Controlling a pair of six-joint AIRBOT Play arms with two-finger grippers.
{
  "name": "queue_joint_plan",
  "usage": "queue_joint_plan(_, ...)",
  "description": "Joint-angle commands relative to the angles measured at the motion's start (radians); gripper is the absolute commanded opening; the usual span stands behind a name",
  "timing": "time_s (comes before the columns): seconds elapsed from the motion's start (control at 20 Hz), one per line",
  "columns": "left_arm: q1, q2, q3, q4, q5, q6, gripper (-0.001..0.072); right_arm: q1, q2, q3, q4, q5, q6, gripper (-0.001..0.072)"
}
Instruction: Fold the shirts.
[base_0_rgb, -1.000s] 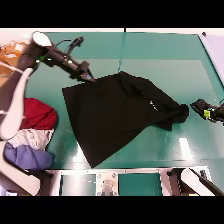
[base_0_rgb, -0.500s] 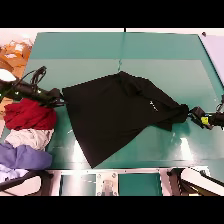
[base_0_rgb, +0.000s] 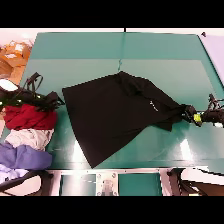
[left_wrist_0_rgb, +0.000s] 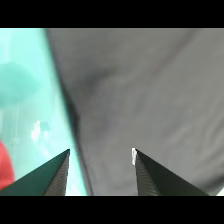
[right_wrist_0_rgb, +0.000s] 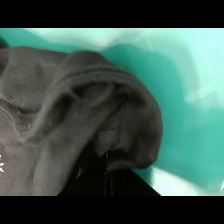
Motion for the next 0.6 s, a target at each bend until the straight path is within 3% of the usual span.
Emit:
queue_joint_plan(0.0, 0.002, -0.069, -0.033, -0.007, 0.177, -0.023, 0.0457, 0.002, -0.006, 0.079, 0.024, 0.034, -0.019, 0.0011)
queue_joint_plan(0.05, 0.001, -0.106, -0.032, -0.055, 0.241, -0.014, 0.0457, 0.003, -0.006, 0.094, 0.025, 0.052, -0.019, 0.0011)
queue_joint_plan(0.2, 0.001, -0.238, -0.027, -0.318, 0.367, 0.158, 0.0457, 0.003, -0.006, 0.103, 0.024, 0.063, -0.018, 0.0011)
queue_joint_plan(0.4, -0.006, -0.370, 0.009, -0.657, 0.379, 0.396, 0.0455, 0.003, -0.006, 0.103, 0.025, 0.066, -0.010, 0.0011)
queue_joint_plan(0.45, -0.021, -0.377, 0.029, -0.692, 0.378, 0.435, 0.0376, 0.003, -0.003, 0.103, 0.025, 0.068, 0.008, 0.0011)
queue_joint_plan(0.5, -0.039, -0.377, 0.056, -0.694, 0.389, 0.455, 0.0132, 0.003, 0.002, 0.103, 0.024, 0.076, 0.026, 0.0010)
queue_joint_plan(0.55, -0.054, -0.377, 0.094, -0.689, 0.401, 0.457, 0.0027, 0.003, 0.011, 0.103, 0.024, 0.092, 0.050, 0.0009)
